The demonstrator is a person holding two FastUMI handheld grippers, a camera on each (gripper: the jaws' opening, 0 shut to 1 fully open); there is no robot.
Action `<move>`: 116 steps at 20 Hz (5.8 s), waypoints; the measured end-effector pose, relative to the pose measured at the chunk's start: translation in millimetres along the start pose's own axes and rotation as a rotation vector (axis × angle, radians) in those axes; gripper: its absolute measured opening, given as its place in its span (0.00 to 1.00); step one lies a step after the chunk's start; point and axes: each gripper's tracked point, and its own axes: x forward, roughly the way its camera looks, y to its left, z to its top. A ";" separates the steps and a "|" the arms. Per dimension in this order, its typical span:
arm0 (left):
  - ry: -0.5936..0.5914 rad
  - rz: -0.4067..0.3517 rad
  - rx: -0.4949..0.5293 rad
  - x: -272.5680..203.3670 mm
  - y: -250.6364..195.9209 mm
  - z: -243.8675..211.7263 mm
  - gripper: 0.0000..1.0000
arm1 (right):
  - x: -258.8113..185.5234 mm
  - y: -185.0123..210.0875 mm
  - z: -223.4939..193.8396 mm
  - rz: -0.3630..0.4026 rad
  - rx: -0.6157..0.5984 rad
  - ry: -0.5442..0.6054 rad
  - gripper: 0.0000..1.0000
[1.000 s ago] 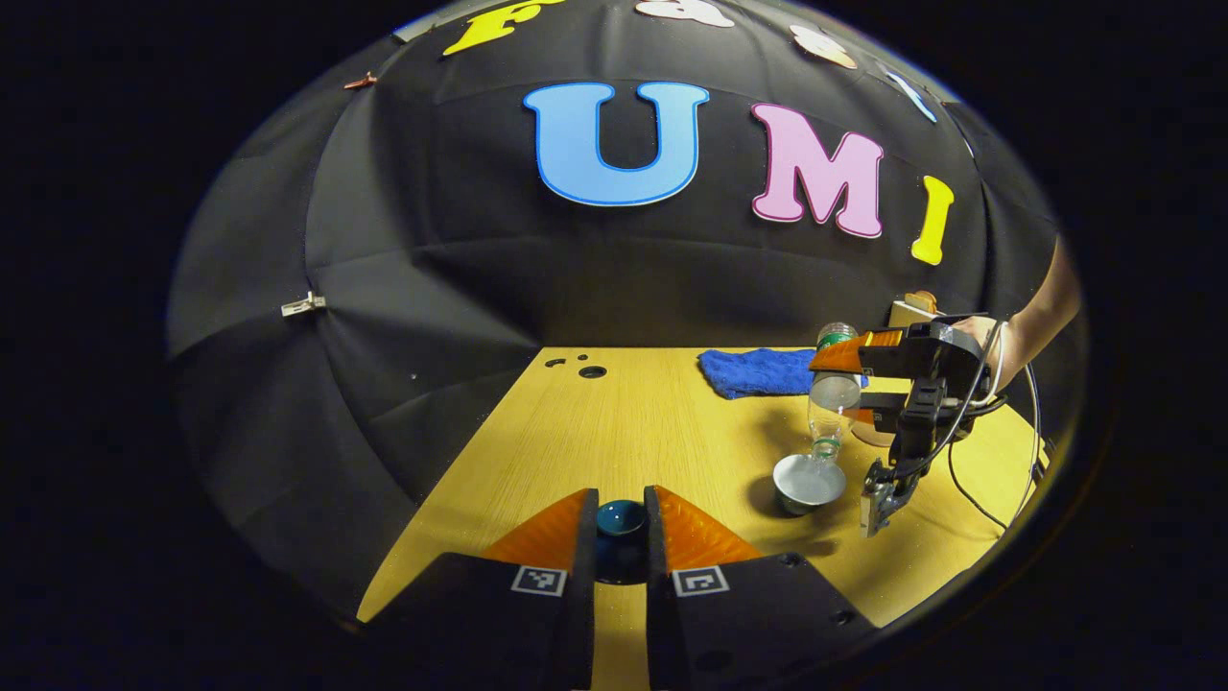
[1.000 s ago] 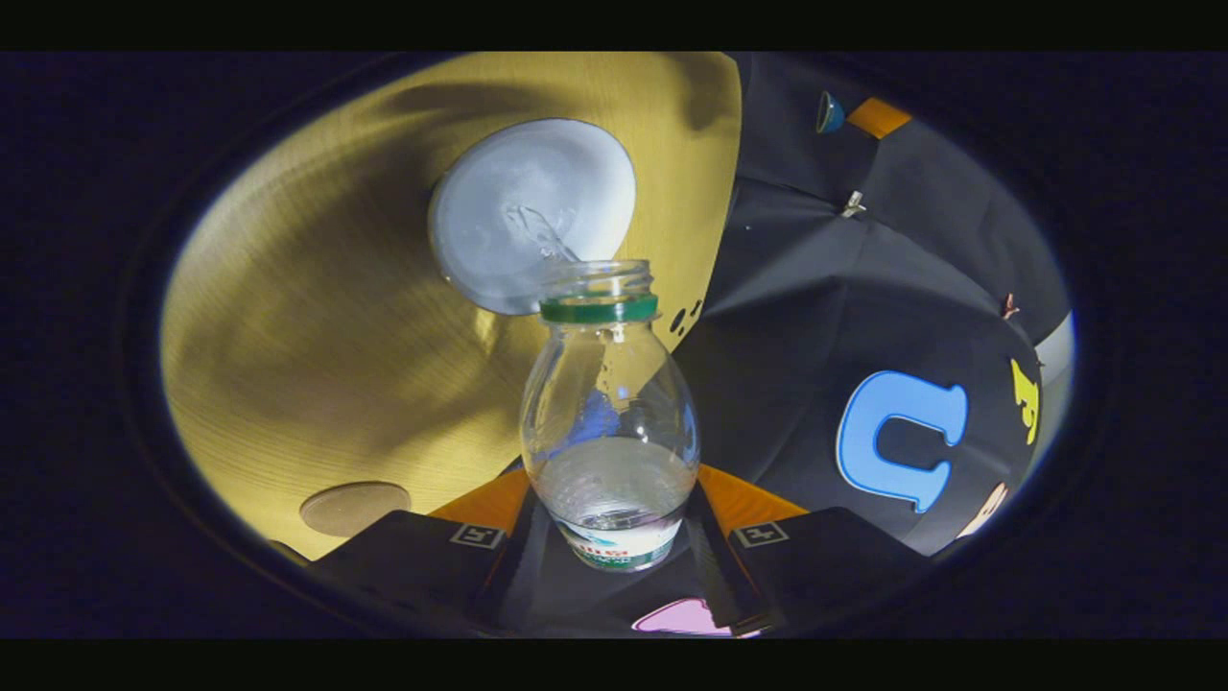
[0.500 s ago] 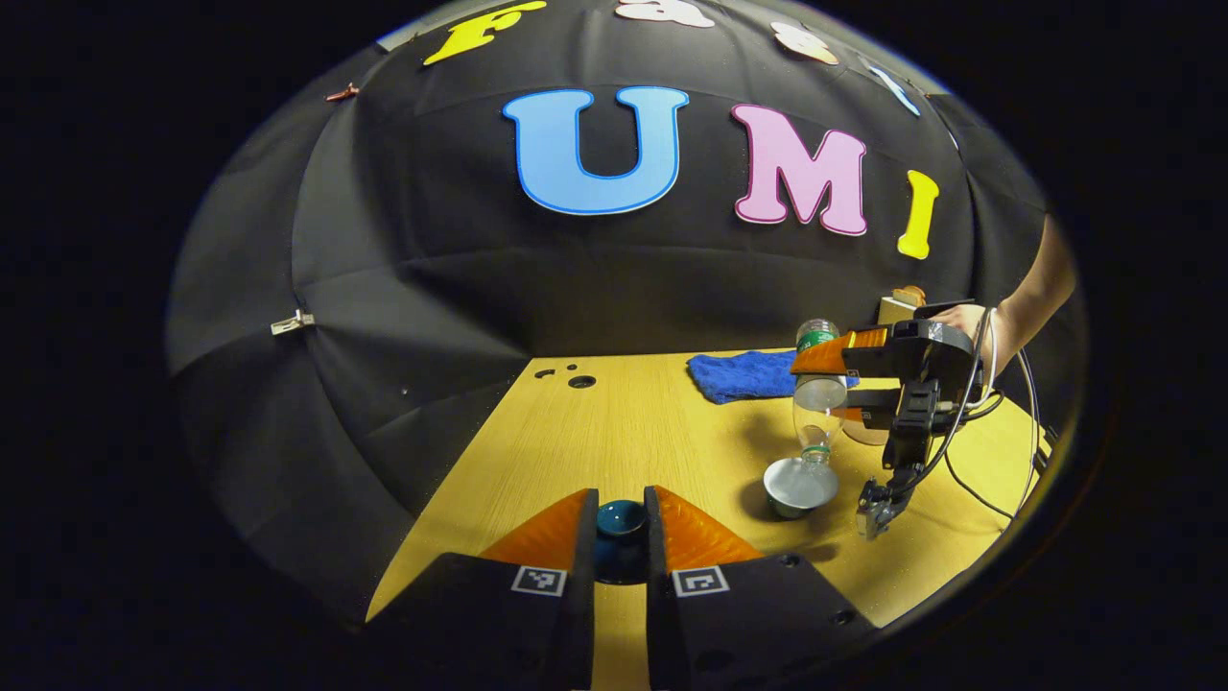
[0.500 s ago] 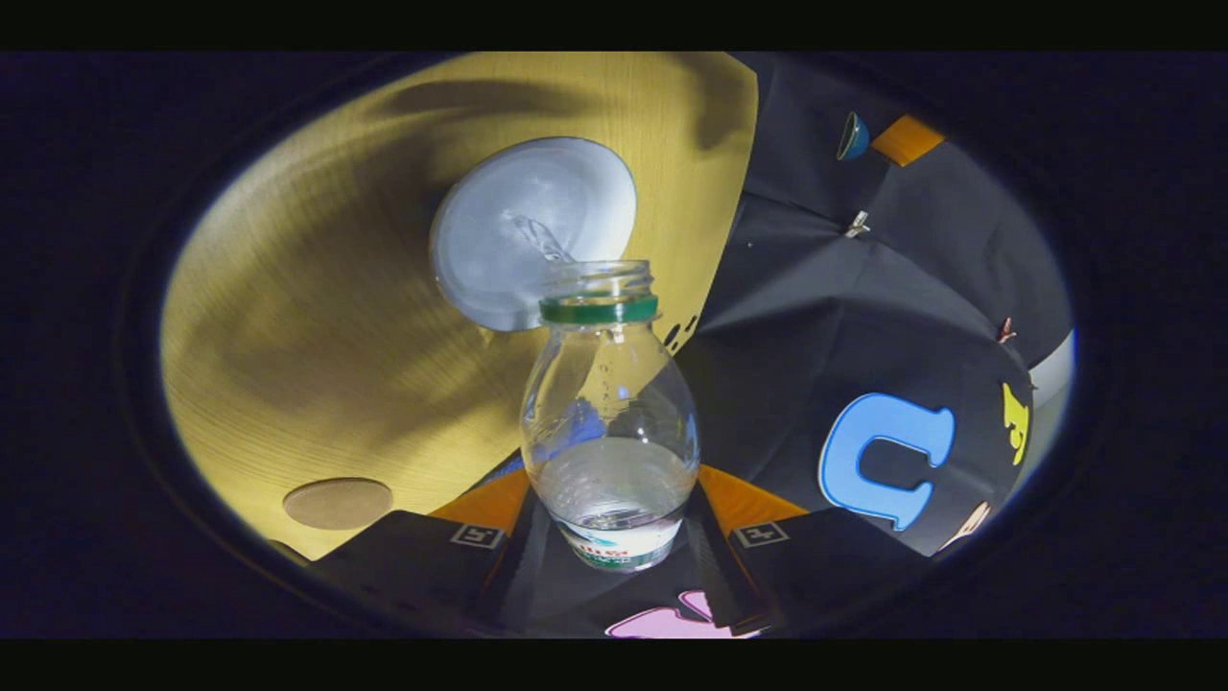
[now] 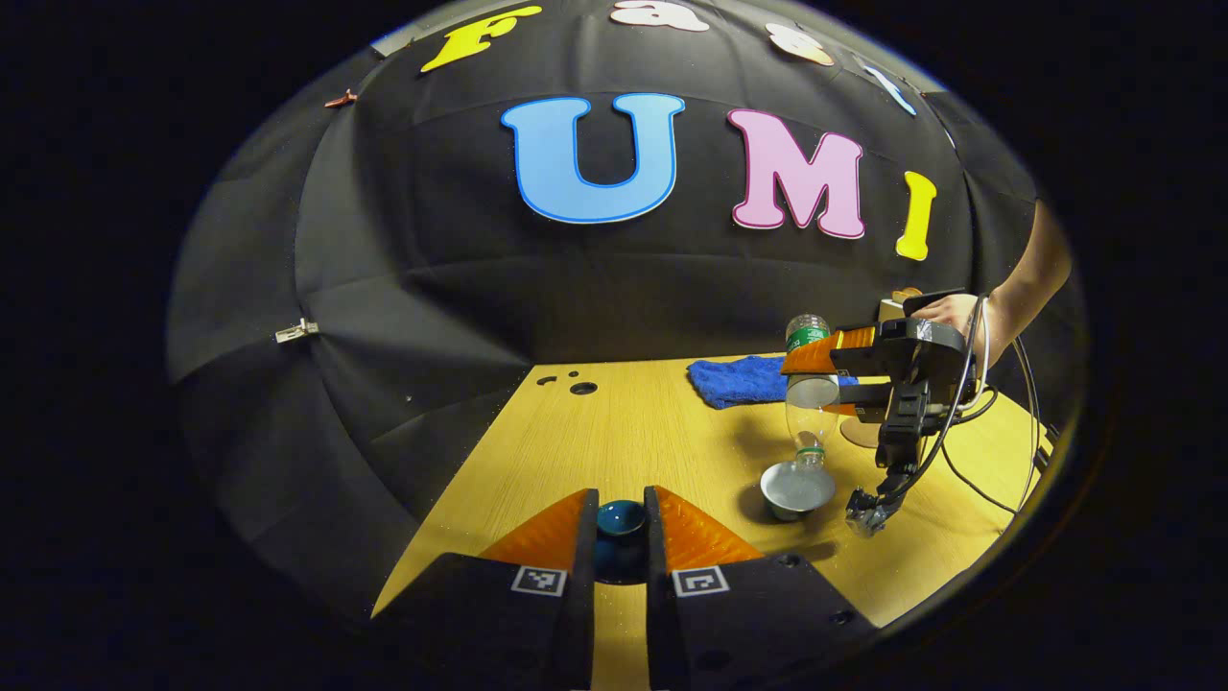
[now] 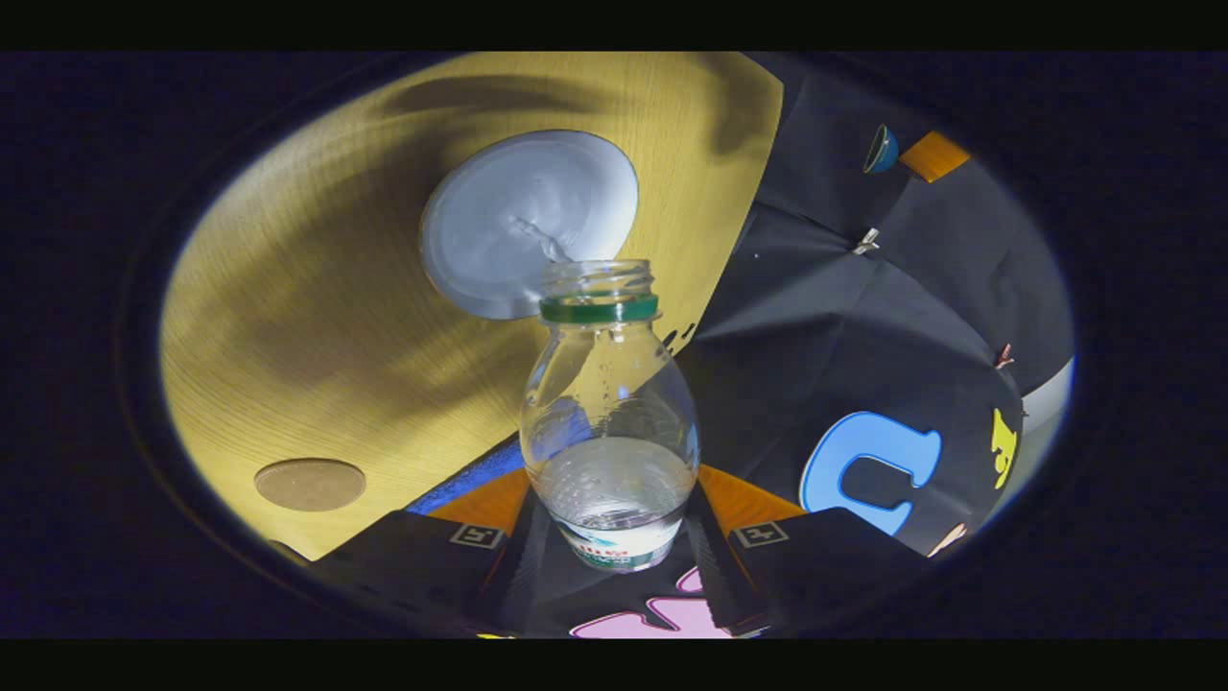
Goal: Open the teacup lid with one hand, grasp the water bottle and pour water into the teacup with the other hand; after pouring, place the water bottle on the coaster and then close the teacup lid.
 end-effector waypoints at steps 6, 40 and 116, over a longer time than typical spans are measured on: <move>0.000 0.025 0.004 -6.1 -3.2 1.3 0.26 | -1.9 -0.2 -0.7 0.002 0.012 0.009 0.71; -0.011 0.298 -0.109 -57.1 -115.2 54.8 0.25 | 10.4 50.4 -115.1 -0.032 2.111 0.040 0.72; -0.056 0.142 0.034 5.5 -172.0 49.9 0.97 | -162.9 97.1 -97.2 -0.125 2.306 0.218 0.99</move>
